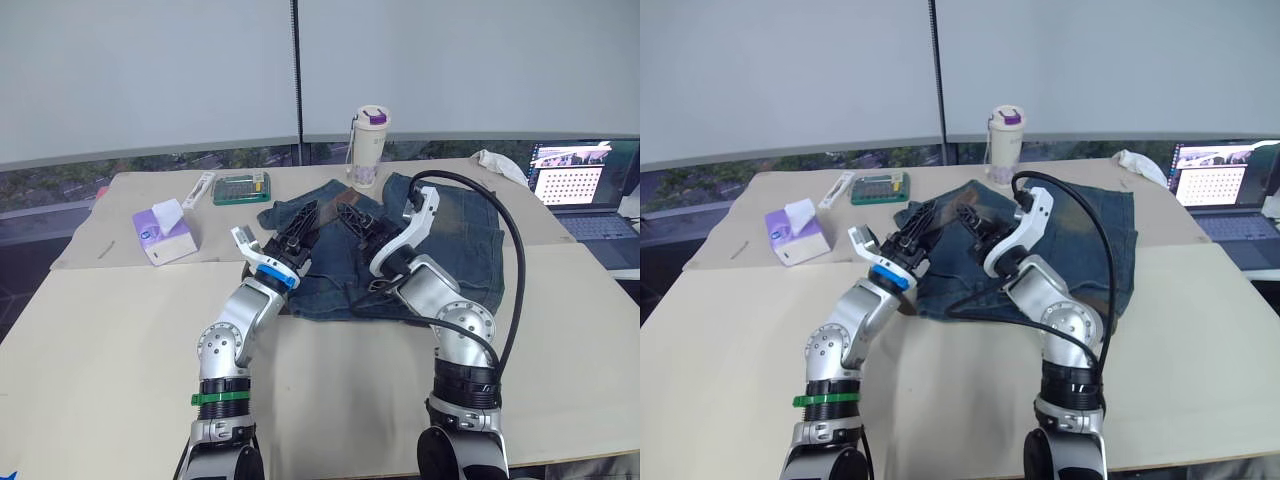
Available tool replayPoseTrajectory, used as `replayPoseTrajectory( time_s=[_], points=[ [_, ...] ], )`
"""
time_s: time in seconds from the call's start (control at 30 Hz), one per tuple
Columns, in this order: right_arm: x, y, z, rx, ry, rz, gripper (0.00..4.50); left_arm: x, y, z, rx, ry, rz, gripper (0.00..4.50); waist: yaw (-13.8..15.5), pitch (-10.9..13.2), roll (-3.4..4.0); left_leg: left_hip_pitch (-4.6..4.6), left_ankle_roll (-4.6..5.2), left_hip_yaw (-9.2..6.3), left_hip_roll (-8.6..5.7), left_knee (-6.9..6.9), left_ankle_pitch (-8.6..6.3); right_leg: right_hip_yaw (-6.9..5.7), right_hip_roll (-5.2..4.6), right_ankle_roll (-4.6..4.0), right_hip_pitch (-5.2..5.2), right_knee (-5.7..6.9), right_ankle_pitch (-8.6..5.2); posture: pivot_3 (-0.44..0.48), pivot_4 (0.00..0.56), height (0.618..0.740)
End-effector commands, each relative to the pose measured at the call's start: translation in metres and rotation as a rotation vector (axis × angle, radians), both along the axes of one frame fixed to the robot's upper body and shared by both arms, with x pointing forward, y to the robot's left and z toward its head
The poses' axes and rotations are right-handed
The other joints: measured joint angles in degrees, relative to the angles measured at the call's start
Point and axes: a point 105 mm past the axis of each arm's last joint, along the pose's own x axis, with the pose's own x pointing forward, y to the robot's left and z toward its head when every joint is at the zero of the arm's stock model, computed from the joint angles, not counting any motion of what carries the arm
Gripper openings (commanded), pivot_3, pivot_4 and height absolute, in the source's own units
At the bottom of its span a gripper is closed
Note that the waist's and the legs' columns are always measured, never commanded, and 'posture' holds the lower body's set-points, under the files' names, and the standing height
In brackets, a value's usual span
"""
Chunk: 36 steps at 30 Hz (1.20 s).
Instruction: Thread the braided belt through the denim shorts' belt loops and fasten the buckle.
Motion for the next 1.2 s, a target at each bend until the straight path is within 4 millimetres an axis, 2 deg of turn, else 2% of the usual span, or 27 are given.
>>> replayPoseTrajectory(
  time_s=[0.03, 0.1, 0.13, 0.2, 0.23, 0.3, 0.43, 0.5, 0.57, 0.63, 0.77, 0.87, 1.0, 1.2],
  points=[
    [-0.007, -0.002, 0.013, 0.016, -0.058, 0.002, 0.0, -0.001, 0.002, 0.011, -0.005, -0.049, 0.011, 0.98, -0.03, 0.0, 0.0, 0.0, 0.0, 0.0, 0.0, 0.0, 0.0, 0.0, 0.0, 0.0, 0.0, 0.0, 0.0, 0.0, 0.15, 0.74],
    [-0.008, -0.002, 0.009, -0.021, -0.061, 0.001, 0.0, 0.0, 0.002, 0.008, 0.007, -0.04, 0.021, 0.23, -0.03, 0.0, 0.0, 0.0, 0.0, 0.0, 0.01, 0.0, 0.0, 0.0, 0.0, 0.0, 0.0, 0.0, 0.0, 0.0, 0.15, 0.74],
    [-0.008, -0.002, 0.008, -0.029, -0.063, 0.003, 0.0, 0.0, 0.003, 0.007, 0.017, -0.038, 0.025, 0.07, -0.01, 0.0, -0.01, -0.01, 0.0, 0.0, 0.01, 0.0, 0.0, 0.0, 0.0, 0.0, 0.0, 0.0, 0.0, 0.0, 0.15, 0.74],
    [-0.008, -0.004, 0.005, -0.049, -0.065, -0.001, 0.78, 0.0, 0.005, 0.005, 0.048, -0.036, 0.037, 0.0, 0.0, 0.01, -0.01, -0.01, 0.01, 0.0, 0.0, 0.0, -0.01, 0.0, -0.01, 0.0, 0.01, -0.02, 0.0, 0.0, 0.15, 0.74],
    [-0.008, -0.006, 0.004, -0.056, -0.067, -0.004, 1.02, 0.001, 0.006, 0.002, 0.072, -0.03, 0.048, 0.0, -0.02, 0.01, -0.01, 0.0, 0.01, 0.0, 0.0, 0.0, -0.01, 0.0, 0.0, 0.0, 0.02, -0.02, 0.0, 0.0, 0.15, 0.74],
    [-0.011, -0.013, -0.001, -0.113, -0.089, -0.013, 1.92, 0.005, 0.011, -0.009, 0.209, -0.019, 0.072, 0.0, -0.02, 0.01, -0.02, -0.01, 0.01, 0.0, 0.01, -0.01, -0.01, 0.0, 0.01, 0.0, 0.01, -0.02, 0.0, 0.0, 0.15, 0.74],
    [-0.021, -0.028, -0.014, -0.358, -0.188, -0.018, 3.14, 0.003, 0.021, -0.015, 0.335, -0.03, 0.069, 0.0, 0.02, 0.02, -0.02, 0.0, 0.02, 0.0, -0.06, -0.01, -0.01, -0.02, 0.02, 0.0, 0.03, -0.04, -0.01, 0.0, 0.15, 0.74],
    [-0.03, -0.039, -0.024, -0.483, -0.231, 0.001, 3.97, 0.0, 0.028, -0.018, 0.421, -0.032, 0.064, 0.0, 0.17, 0.04, -0.05, 0.0, 0.02, -0.01, -0.07, -0.01, -0.01, -0.04, 0.01, 0.01, 0.06, -0.1, -0.01, 0.0, 0.15, 0.74],
    [-0.035, -0.049, -0.034, -0.597, -0.254, 0.014, 4.46, -0.004, 0.034, -0.024, 0.503, -0.03, 0.047, 0.0, 0.03, 0.05, -0.08, 0.04, 0.04, -0.05, -0.07, -0.01, -0.02, -0.09, 0.03, 0.07, 0.16, -0.28, -0.05, 0.0, 0.15, 0.74],
    [-0.038, -0.055, -0.042, -0.672, -0.265, 0.021, 4.46, -0.007, 0.036, -0.029, 0.56, -0.023, 0.027, 0.0, 0.0, 0.07, -0.1, 0.11, 0.07, -0.04, -0.04, -0.02, -0.04, -0.07, 0.08, 0.07, 0.31, -0.65, -0.05, 0.0, 0.15, 0.74],
    [-0.04, -0.066, -0.067, -0.887, -0.285, 0.047, 4.46, -0.012, 0.032, -0.058, 0.697, 0.051, -0.047, 0.0, 0.02, 0.07, -0.1, 0.18, 0.28, -0.05, -0.01, -0.04, -0.17, -0.06, 0.08, 0.07, 0.35, -0.66, -0.05, 0.0, 0.15, 0.74],
    [-0.043, -0.066, -0.077, -0.993, -0.33, 0.078, 4.46, -0.01, 0.021, -0.067, 0.687, 0.101, -0.074, 0.0, 0.54, 0.14, -0.21, 0.15, 0.14, -0.06, -0.06, -0.04, -0.09, -0.07, 0.0, 0.07, 0.36, -0.72, -0.05, 0.0, 0.15, 0.74],
    [-0.048, -0.067, -0.079, -1.047, -0.36, 0.096, 4.46, 0.0, 0.019, -0.081, 0.731, 0.19, 0.005, 0.0, 1.26, 0.16, -0.26, 0.13, 0.04, -0.06, -0.1, -0.03, -0.04, -0.04, -0.12, 0.07, 0.41, -0.78, -0.05, 0.0, 0.15, 0.74],
    [-0.051, -0.075, -0.081, -1.114, -0.374, 0.076, 4.46, -0.002, 0.011, -0.088, 0.765, 0.214, -0.01, 0.0, 1.48, 0.18, -0.3, 0.12, 0.04, -0.07, -0.1, -0.03, -0.05, -0.04, -0.15, 0.07, 0.43, -0.78, -0.05, 0.0, 0.15, 0.74]
  ],
)
